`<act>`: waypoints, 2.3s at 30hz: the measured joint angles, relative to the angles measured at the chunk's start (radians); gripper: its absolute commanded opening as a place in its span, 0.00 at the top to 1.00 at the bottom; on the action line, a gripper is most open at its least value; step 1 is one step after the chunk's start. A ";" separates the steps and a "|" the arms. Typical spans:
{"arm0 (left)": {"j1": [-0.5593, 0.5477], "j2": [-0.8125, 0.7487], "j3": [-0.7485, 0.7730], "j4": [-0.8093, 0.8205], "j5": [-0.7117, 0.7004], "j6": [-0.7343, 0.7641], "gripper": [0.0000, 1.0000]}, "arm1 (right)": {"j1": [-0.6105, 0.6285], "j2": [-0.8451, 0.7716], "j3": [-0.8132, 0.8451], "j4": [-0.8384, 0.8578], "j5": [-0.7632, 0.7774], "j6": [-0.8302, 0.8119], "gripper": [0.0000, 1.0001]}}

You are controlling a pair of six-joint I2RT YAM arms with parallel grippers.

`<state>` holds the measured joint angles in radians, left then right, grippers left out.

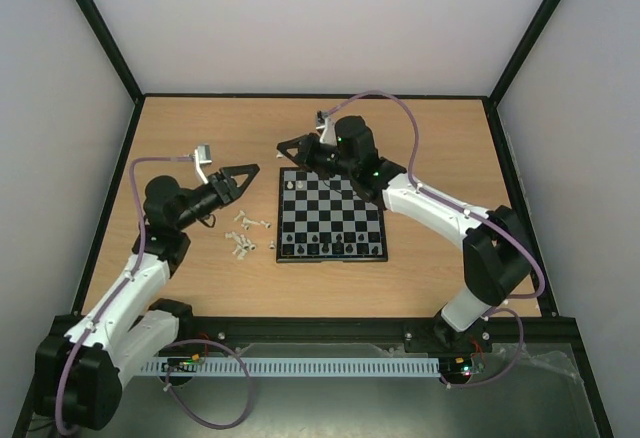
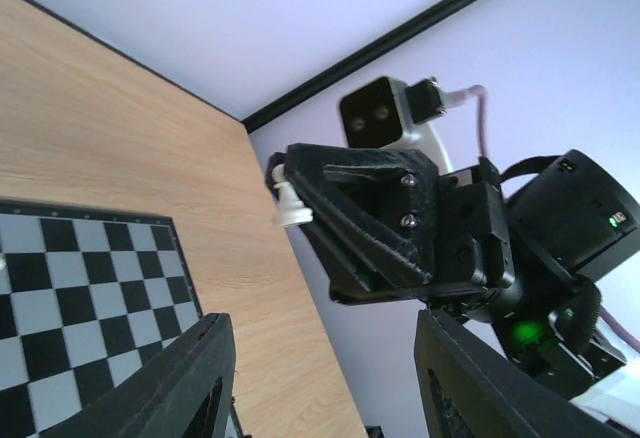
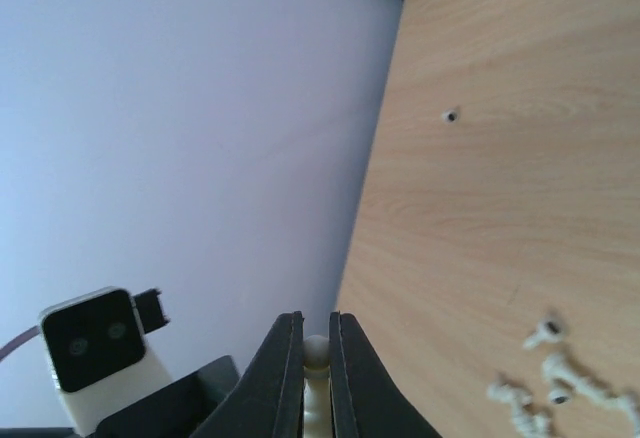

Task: Set up the chess pieces on the board
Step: Place the chess piece on the chessboard.

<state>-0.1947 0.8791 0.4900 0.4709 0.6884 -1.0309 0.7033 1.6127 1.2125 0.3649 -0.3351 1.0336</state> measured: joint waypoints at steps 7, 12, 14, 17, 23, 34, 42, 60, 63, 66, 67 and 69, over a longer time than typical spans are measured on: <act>-0.076 0.070 0.000 0.076 -0.056 -0.005 0.62 | 0.000 0.007 -0.024 0.119 -0.120 0.149 0.98; -0.111 0.116 0.000 0.088 -0.092 0.002 0.62 | 0.000 0.012 -0.025 0.162 -0.165 0.195 0.98; -0.118 0.128 0.000 0.100 -0.107 0.002 0.61 | 0.000 0.013 -0.029 0.164 -0.173 0.205 0.99; -0.128 0.140 0.001 0.123 -0.126 0.002 0.61 | 0.000 0.013 -0.039 0.165 -0.177 0.209 0.99; -0.153 0.145 0.003 0.152 -0.168 -0.003 0.59 | 0.000 0.013 -0.048 0.164 -0.180 0.209 0.99; -0.173 0.193 0.018 0.183 -0.216 -0.032 0.71 | 0.000 0.031 -0.051 0.165 -0.184 0.209 0.99; -0.183 0.213 0.022 0.204 -0.223 -0.050 0.81 | -0.002 0.039 -0.058 0.165 -0.179 0.210 0.99; -0.200 0.250 0.064 0.181 -0.186 -0.027 0.88 | -0.023 0.026 -0.077 0.140 -0.167 0.179 0.65; -0.196 0.246 0.087 0.130 -0.134 0.007 0.88 | -0.045 -0.013 -0.108 0.110 -0.185 0.151 0.64; -0.185 0.235 0.101 0.083 -0.069 0.043 0.87 | -0.083 -0.074 -0.143 0.053 -0.219 0.101 0.64; -0.175 0.227 0.101 0.074 -0.047 0.052 0.87 | -0.103 -0.100 -0.155 0.024 -0.230 0.079 0.64; -0.158 0.216 0.101 0.062 0.004 0.064 0.87 | -0.144 -0.155 -0.174 -0.043 -0.258 0.018 0.64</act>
<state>-0.3523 1.0946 0.5907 0.5331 0.6922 -0.9665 0.5591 1.4578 1.0386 0.3214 -0.5934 1.0519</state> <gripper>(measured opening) 0.146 0.363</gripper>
